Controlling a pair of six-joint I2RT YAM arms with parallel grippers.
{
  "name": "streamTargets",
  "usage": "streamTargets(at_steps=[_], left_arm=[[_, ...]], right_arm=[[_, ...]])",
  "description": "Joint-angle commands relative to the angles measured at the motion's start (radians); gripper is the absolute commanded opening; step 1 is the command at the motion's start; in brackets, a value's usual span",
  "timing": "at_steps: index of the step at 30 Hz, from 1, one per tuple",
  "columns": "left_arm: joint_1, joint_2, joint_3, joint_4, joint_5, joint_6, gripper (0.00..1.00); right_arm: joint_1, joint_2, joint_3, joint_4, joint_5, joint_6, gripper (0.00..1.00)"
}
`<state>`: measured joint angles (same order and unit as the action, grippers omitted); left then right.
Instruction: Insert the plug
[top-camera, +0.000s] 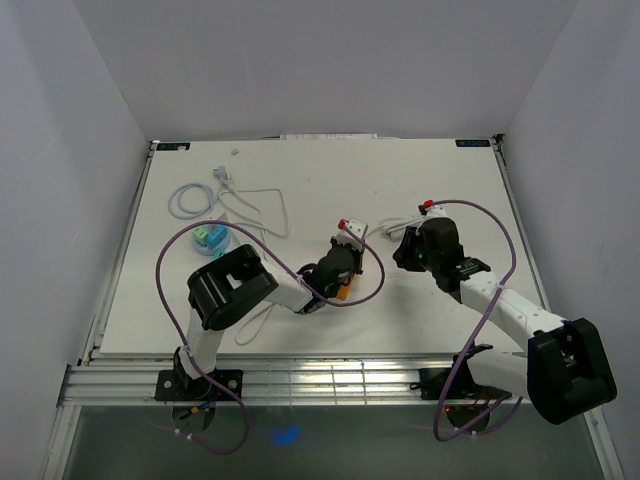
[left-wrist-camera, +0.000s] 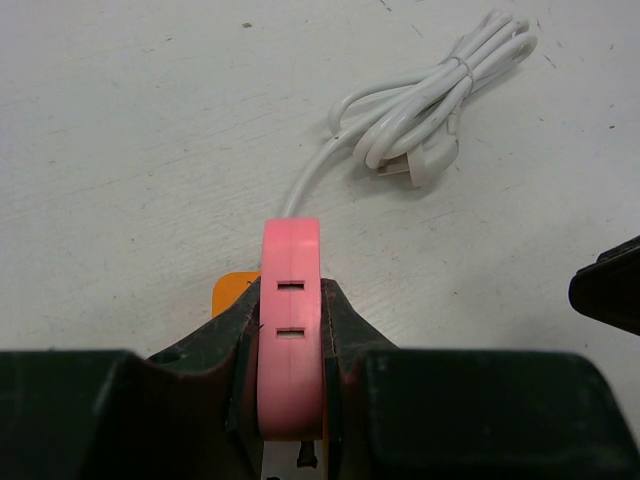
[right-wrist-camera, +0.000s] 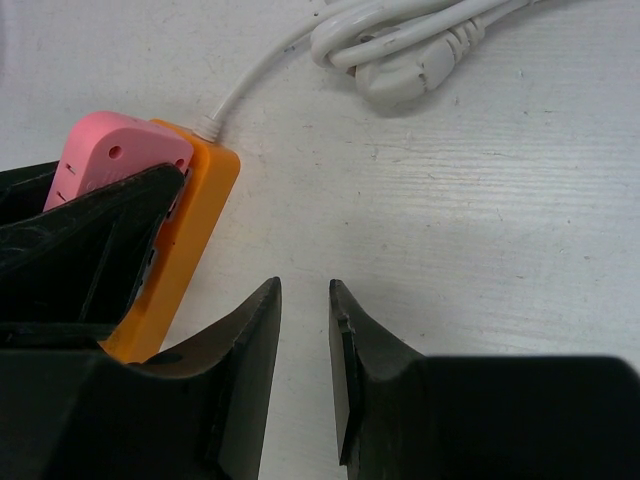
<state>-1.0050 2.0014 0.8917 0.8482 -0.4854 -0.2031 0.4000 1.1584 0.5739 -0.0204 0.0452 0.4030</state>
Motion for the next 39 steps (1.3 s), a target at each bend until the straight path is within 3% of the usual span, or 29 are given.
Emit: streamTargets(at_steps=[1, 14, 20, 39], left_arm=[[0.005, -0.003, 0.012, -0.101, 0.064, -0.028, 0.0], [0.049, 0.002, 0.032, -0.244, 0.132, -0.114, 0.0], [0.055, -0.001, 0.059, -0.343, 0.097, -0.121, 0.0], [0.101, -0.007, -0.027, -0.304, 0.125, -0.176, 0.0]], right_arm=[[-0.006, -0.012, 0.024, 0.022, -0.005, -0.012, 0.32], [-0.012, -0.012, 0.038, -0.024, -0.018, -0.021, 0.33], [-0.012, -0.02, 0.038, -0.033, -0.019, -0.018, 0.33], [-0.012, -0.012, 0.053, -0.042, -0.027, -0.006, 0.34]])
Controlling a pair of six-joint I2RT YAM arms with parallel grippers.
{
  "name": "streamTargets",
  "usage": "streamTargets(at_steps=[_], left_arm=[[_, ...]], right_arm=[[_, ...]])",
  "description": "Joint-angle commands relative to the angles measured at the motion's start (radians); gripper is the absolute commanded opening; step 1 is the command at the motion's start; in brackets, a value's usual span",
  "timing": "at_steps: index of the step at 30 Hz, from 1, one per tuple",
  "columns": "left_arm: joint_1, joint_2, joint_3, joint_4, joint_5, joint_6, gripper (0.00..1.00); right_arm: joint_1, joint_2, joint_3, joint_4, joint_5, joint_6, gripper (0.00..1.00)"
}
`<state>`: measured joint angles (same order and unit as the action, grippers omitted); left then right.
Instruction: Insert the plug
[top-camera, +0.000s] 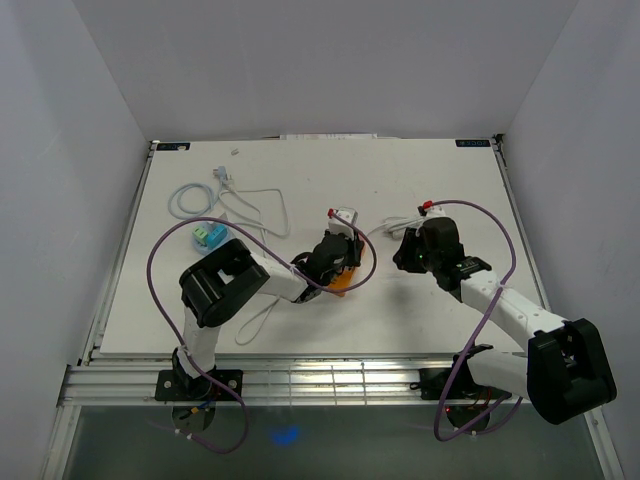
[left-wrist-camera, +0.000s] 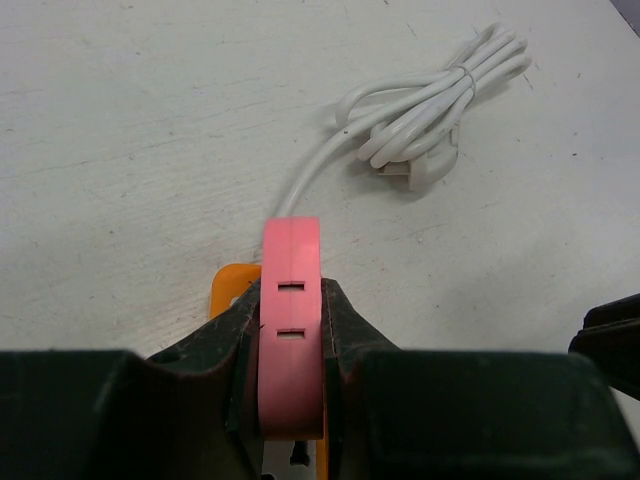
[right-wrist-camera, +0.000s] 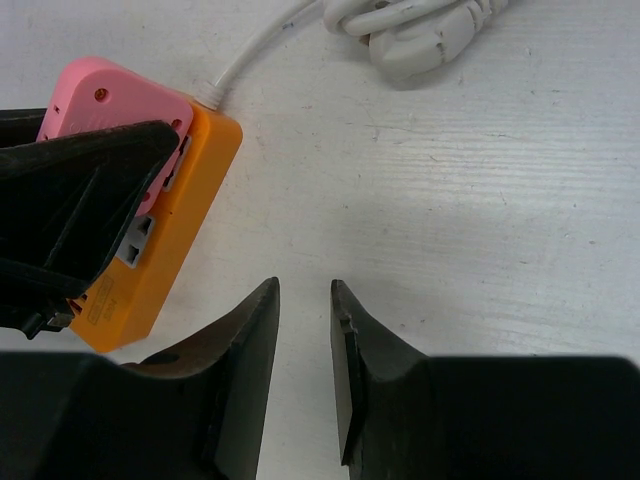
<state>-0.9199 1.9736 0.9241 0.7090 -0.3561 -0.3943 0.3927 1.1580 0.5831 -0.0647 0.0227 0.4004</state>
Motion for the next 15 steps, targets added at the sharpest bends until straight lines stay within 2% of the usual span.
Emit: streamTargets(at_steps=[1, 4, 8, 9, 13, 15], left_arm=[[0.016, 0.015, -0.059, -0.161, 0.002, 0.018, 0.0], [0.016, 0.004, -0.05, -0.163, 0.019, 0.031, 0.09], [0.021, -0.018, -0.028, -0.178, 0.051, 0.041, 0.3], [0.023, -0.022, -0.024, -0.184, 0.055, 0.043, 0.39], [0.027, -0.044, -0.001, -0.204, 0.063, 0.052, 0.53], [0.029, -0.045, 0.015, -0.218, 0.066, 0.058, 0.57]], right_arm=[[-0.005, -0.011, 0.046, 0.0, -0.004, -0.003, 0.34], [-0.005, -0.004, 0.055, -0.001, -0.009, -0.002, 0.34], [-0.005, 0.0, 0.072, -0.012, -0.006, -0.003, 0.35], [-0.005, 0.0, 0.073, -0.014, -0.004, -0.005, 0.35], [-0.005, -0.004, 0.084, -0.023, 0.008, -0.011, 0.35], [-0.006, -0.003, 0.084, -0.024, 0.011, -0.014, 0.36]])
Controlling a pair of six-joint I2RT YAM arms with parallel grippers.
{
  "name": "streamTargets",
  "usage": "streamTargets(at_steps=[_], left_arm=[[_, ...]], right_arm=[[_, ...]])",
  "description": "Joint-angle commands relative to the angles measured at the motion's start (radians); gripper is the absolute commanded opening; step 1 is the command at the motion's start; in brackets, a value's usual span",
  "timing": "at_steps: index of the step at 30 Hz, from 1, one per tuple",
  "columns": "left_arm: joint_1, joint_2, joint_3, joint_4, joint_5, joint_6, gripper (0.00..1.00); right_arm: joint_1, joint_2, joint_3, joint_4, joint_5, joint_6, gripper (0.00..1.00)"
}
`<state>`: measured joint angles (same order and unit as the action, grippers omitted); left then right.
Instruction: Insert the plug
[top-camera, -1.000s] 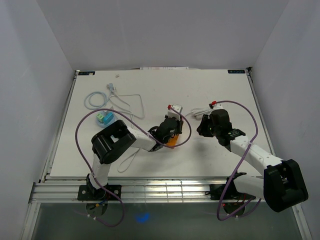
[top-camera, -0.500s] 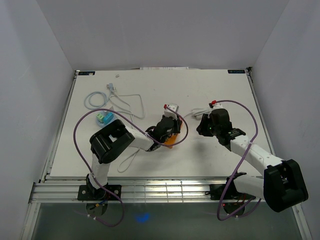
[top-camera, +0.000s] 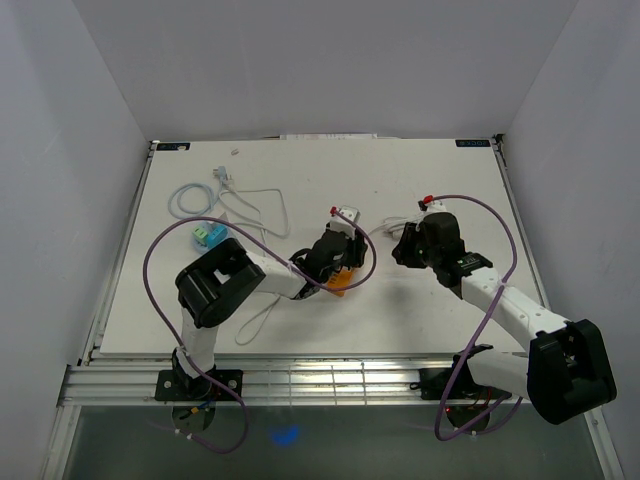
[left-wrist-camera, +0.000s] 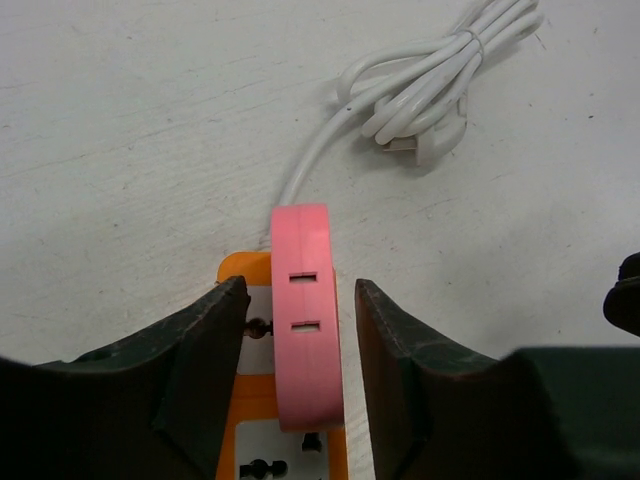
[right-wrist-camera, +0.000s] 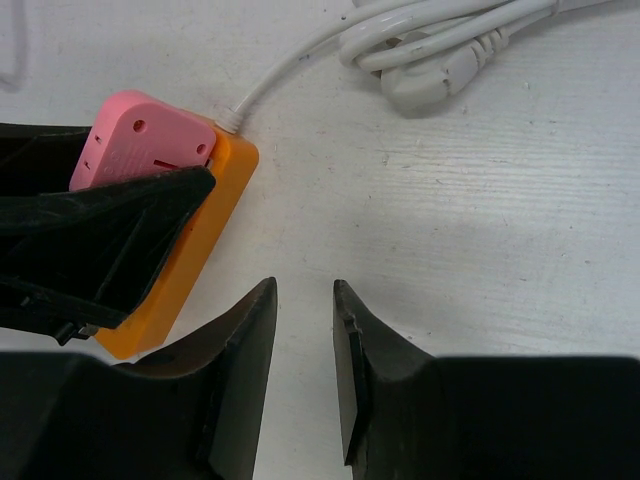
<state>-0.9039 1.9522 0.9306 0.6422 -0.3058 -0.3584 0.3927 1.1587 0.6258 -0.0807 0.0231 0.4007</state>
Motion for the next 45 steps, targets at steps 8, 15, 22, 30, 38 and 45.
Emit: streamTargets(at_steps=[8, 15, 22, 30, 38, 45], left_arm=[[0.013, -0.076, 0.031, -0.185, 0.053, 0.029, 0.73], [0.023, -0.157, 0.024, -0.266, 0.051, 0.012, 0.86], [0.069, -0.329, -0.039, -0.337, 0.115, -0.01, 0.9], [0.128, -0.593, -0.088, -0.535, 0.195, -0.054, 0.95], [0.234, -0.982, -0.257, -0.719, 0.117, -0.186, 0.95], [0.241, -1.335, -0.418, -0.78, 0.027, -0.26, 0.96]], right_arm=[[-0.006, -0.007, 0.052, -0.019, 0.017, -0.019, 0.36], [-0.008, -0.008, 0.067, -0.033, 0.017, -0.029, 0.4], [-0.015, -0.011, 0.094, -0.039, -0.012, -0.077, 0.66], [-0.018, -0.057, 0.129, -0.027, -0.071, -0.152, 0.89], [-0.022, -0.256, 0.034, 0.064, 0.013, -0.154, 0.89], [-0.022, -0.395, -0.047, 0.088, 0.069, -0.161, 0.89]])
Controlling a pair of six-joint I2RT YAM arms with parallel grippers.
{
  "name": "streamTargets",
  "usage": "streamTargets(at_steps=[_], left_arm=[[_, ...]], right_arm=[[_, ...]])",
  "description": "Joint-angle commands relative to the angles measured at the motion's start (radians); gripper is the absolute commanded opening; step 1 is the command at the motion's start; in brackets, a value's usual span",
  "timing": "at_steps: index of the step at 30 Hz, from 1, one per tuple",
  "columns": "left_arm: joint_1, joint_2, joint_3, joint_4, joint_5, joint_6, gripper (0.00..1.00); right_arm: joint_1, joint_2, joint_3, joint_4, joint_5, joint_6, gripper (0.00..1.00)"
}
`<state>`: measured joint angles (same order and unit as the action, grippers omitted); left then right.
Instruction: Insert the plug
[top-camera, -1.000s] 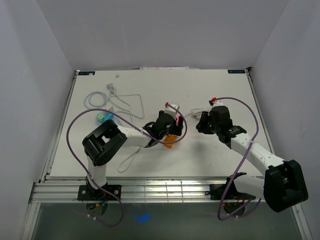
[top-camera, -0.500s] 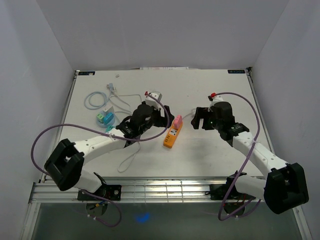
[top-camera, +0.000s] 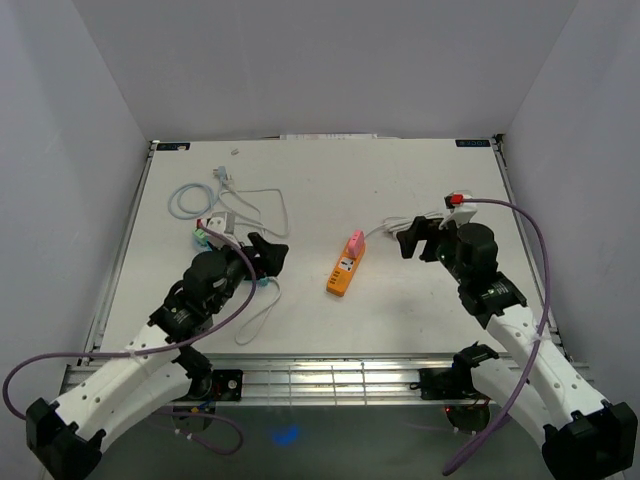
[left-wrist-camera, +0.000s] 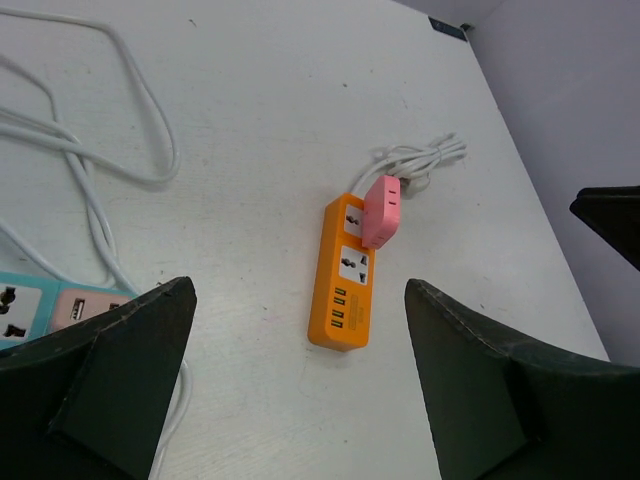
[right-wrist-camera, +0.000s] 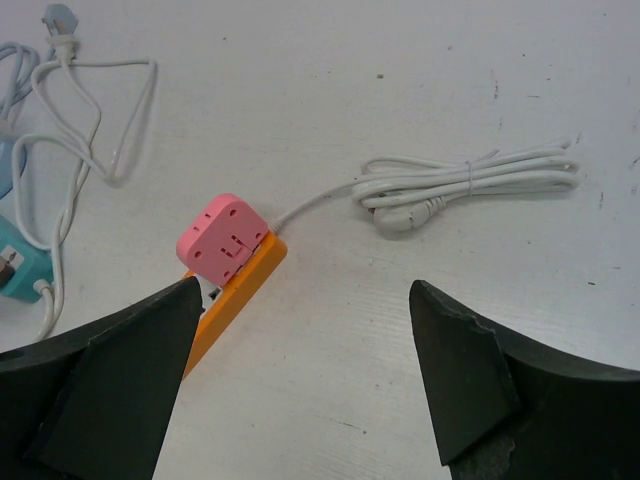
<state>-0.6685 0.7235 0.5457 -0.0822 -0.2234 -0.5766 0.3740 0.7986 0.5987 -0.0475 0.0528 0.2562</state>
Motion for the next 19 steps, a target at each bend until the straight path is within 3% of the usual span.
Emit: streamTargets(at_steps=[1, 10, 19], left_arm=[[0.006, -0.134, -0.056, -0.065, -0.068, -0.043, 0.96], [0.006, -0.332, -0.145, -0.097, -0.108, -0.048, 0.96], [0.006, -0.357, -0.147, -0.137, -0.126, -0.072, 0.96]], right_arm=[[-0.003, -0.042, -0.031, 0.052, 0.042, -0.015, 0.89], [-0.001, -0.128, -0.08, 0.017, 0.076, -0.014, 0.89], [-0.003, -0.16, -0.074, -0.011, 0.065, -0.011, 0.89]])
